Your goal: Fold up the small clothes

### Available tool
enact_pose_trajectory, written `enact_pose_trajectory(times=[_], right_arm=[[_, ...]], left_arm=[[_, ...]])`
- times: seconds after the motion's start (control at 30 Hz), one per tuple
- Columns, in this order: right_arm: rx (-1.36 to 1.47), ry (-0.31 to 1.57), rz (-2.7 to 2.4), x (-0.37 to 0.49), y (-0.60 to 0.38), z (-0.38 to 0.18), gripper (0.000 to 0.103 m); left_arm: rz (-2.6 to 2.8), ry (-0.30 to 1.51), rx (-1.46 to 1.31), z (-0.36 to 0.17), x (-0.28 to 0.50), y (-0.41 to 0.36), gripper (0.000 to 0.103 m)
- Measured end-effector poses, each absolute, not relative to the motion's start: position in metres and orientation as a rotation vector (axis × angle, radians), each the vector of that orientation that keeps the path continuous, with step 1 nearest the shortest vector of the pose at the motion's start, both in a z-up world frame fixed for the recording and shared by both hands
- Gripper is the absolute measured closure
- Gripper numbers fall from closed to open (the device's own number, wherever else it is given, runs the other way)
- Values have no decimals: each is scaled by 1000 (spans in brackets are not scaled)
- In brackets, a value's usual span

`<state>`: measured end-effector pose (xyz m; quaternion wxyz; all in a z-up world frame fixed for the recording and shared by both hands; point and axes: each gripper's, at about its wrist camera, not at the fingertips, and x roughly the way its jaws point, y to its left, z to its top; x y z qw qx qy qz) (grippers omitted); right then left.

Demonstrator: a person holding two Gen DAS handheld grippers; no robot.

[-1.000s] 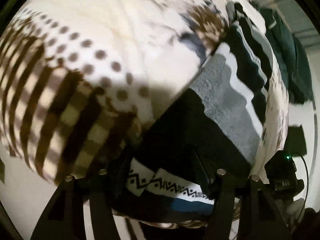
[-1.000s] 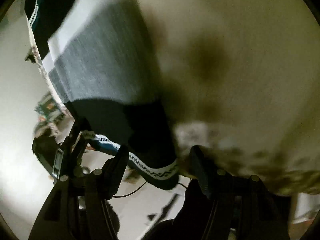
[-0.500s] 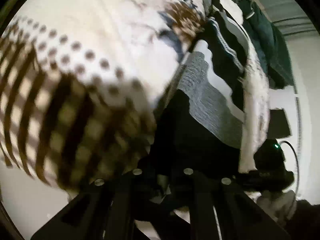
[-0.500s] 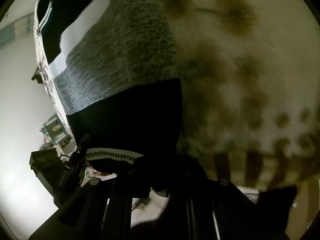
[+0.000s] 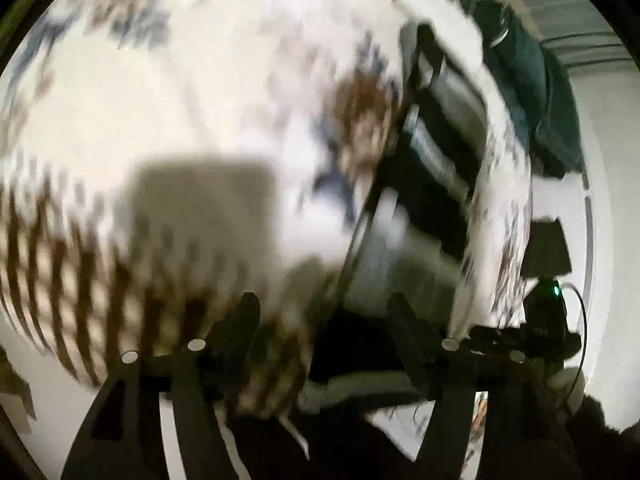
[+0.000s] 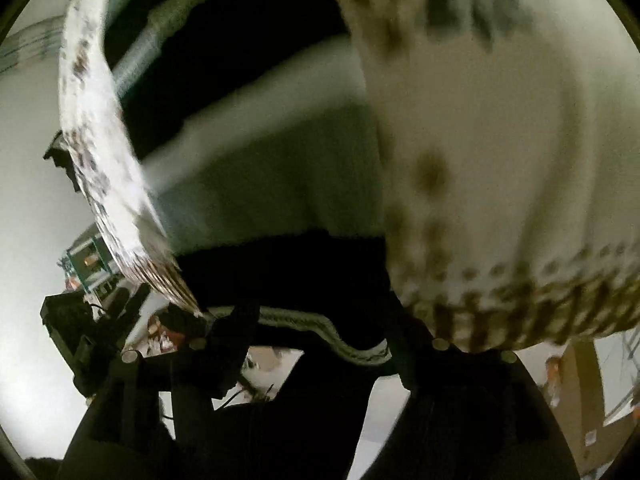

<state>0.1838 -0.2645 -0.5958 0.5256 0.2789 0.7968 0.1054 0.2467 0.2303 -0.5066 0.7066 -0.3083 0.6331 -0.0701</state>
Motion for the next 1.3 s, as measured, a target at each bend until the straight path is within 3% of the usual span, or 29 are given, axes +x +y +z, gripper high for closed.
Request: enact_pose_trajectory(times=[0.2,0.33,0.63,0.67,0.7,0.8,0.87,1.0,1.2,1.27,1.3], right_arm=[[609,1628,252,322,-324,-541,39],[602,1451,236,418,-333,-534,39],[752,1372,204,586,-298,-616,39],[763,1391,201,600,-296,-627,39],[785,1415,209,610,-294,-638,39],[831,1429,267,625,-282,-655,45],[797,1413,291,633,-274,-651,94],[758,1357,297,650,-266,-645,97],[568,1491,242,672,-240,-656,97],[558,1501,216,674,-240,-645,87],[553,1480,214,670,-242,-631,87]], left_arm=[[-203,1220,-650,-488,386,211,40],[-226,1150,-622,-502,497,176,40],[-254,1233,-582,-577,638,124,43],[-255,1221,-565,-577,638,122,55],[-250,1200,-537,-576,639,121,95],[-257,1134,-538,-566,633,128,94],[-256,1101,-564,-561,633,139,94],[-246,1107,-590,-571,641,154,94],[-260,1223,-672,-610,652,160,86],[-246,1239,-686,-598,650,162,81],[-246,1222,-666,-587,644,160,78]])
